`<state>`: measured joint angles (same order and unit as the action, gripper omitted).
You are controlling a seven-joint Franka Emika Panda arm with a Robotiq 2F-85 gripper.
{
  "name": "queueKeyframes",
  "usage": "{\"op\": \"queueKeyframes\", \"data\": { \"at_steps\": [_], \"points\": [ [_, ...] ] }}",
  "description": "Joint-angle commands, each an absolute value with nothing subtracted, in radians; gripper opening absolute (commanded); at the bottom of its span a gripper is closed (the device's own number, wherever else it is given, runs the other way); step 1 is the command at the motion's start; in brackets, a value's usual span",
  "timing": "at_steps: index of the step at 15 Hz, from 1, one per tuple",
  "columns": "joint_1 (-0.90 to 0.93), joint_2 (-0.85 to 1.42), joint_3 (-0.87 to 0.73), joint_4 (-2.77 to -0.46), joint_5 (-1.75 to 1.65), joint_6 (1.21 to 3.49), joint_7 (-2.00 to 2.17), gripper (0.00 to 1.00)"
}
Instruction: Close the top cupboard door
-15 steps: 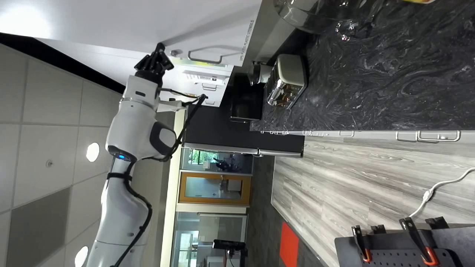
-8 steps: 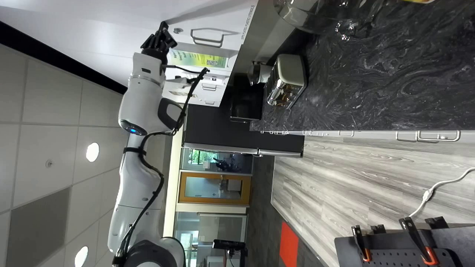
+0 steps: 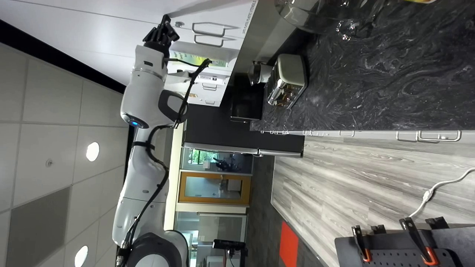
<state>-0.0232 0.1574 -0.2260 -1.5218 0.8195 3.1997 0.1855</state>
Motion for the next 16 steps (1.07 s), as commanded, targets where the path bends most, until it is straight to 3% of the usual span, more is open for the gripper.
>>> {"op": "queueKeyframes", "data": {
  "at_steps": [1,8,16],
  "points": [
    [-0.074,0.101,-0.195,-1.587,0.756,3.150,0.236,0.00],
    [-0.067,-0.185,-0.257,-1.865,0.577,2.876,0.316,0.00],
    [-0.141,-0.345,-0.204,-1.903,0.378,2.260,0.428,0.00]
  ]
}}
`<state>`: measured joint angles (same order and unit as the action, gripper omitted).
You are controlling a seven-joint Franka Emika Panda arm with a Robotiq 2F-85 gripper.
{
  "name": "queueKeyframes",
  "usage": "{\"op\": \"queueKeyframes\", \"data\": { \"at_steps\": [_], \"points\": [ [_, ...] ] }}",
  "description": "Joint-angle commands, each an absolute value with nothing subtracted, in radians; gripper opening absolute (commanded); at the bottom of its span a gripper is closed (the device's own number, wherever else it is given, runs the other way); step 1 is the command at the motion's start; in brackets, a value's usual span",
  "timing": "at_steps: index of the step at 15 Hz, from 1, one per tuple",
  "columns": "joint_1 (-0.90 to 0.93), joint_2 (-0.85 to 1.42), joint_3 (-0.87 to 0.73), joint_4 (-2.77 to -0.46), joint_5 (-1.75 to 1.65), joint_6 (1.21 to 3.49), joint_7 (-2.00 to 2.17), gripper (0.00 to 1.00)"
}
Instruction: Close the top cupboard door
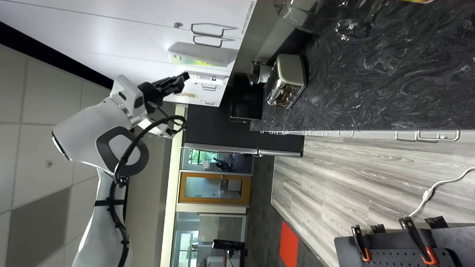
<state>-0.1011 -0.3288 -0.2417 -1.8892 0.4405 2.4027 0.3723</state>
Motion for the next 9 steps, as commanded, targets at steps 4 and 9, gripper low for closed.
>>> {"op": "queueKeyframes", "data": {
  "at_steps": [4,9],
  "points": [
    [-0.170,-0.251,-0.146,-1.922,0.250,2.211,0.495,0.00],
    [-0.149,-0.123,-0.137,-1.919,0.259,2.181,0.506,0.00]
  ]
}}
